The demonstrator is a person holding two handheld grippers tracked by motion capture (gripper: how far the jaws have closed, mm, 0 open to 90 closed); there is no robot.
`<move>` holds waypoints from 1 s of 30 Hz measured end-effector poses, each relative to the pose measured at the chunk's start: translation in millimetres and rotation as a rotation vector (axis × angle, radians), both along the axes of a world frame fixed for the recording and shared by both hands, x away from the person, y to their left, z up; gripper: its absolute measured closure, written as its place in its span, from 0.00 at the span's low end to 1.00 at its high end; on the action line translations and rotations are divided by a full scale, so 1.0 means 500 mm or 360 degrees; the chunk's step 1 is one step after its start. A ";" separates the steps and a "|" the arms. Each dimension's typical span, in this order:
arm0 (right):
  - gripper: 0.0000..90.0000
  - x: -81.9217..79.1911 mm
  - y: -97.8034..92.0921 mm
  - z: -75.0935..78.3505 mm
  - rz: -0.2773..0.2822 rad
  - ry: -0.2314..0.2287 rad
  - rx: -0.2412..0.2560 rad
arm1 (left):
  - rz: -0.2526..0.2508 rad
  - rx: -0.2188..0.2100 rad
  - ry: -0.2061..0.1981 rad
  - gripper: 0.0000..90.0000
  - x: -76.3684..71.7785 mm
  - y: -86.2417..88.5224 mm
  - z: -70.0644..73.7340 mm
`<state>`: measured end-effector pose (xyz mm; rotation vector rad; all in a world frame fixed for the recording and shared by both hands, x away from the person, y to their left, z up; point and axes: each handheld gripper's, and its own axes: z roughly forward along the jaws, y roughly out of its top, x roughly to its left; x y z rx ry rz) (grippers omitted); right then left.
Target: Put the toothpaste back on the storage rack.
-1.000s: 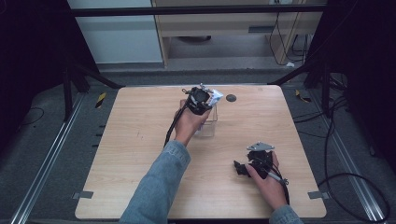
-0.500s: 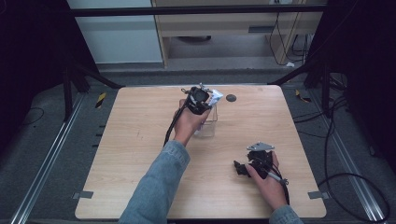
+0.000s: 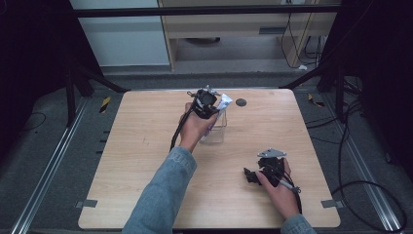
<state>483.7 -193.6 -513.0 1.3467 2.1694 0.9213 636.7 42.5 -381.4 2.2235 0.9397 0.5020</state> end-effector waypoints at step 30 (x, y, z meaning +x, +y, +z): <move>0.00 0.000 0.000 0.000 0.0002 0.0003 0.0006 | -0.0015 -0.0051 -0.0171 0.65 -0.059 0.025 0.054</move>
